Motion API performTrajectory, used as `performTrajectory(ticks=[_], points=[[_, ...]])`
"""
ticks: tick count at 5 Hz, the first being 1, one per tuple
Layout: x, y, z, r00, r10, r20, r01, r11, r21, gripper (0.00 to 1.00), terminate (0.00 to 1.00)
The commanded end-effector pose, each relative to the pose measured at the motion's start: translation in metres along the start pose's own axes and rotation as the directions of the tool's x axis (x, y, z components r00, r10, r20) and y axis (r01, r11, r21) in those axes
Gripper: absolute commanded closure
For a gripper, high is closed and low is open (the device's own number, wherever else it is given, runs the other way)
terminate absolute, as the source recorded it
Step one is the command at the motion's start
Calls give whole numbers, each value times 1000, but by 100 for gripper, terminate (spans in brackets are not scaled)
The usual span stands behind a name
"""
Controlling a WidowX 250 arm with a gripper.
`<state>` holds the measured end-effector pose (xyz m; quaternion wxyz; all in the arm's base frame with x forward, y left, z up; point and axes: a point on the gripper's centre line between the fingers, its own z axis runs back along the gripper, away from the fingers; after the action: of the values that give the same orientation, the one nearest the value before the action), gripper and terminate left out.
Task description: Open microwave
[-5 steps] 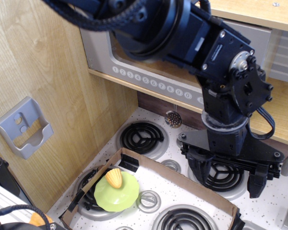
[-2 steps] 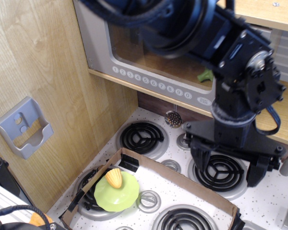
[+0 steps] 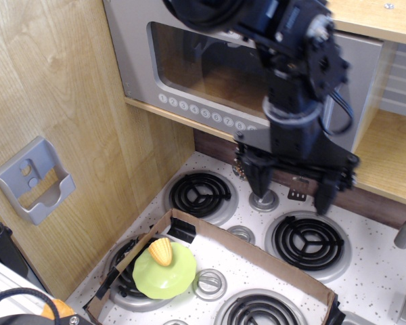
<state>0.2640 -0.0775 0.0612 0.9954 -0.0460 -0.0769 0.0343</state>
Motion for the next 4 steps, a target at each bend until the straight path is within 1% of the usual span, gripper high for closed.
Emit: performTrajectory(ticks=[1,2,3,4], points=[[36,2,20,998,-51,37,51,999,-13,0,0],[50,-3,32,996,-84,41,84,996,-10,0,0],[56,-10,39,991,-92,98,91,996,13,0,0],[61,-15,45,987,-76,143,71,997,38,0,0]])
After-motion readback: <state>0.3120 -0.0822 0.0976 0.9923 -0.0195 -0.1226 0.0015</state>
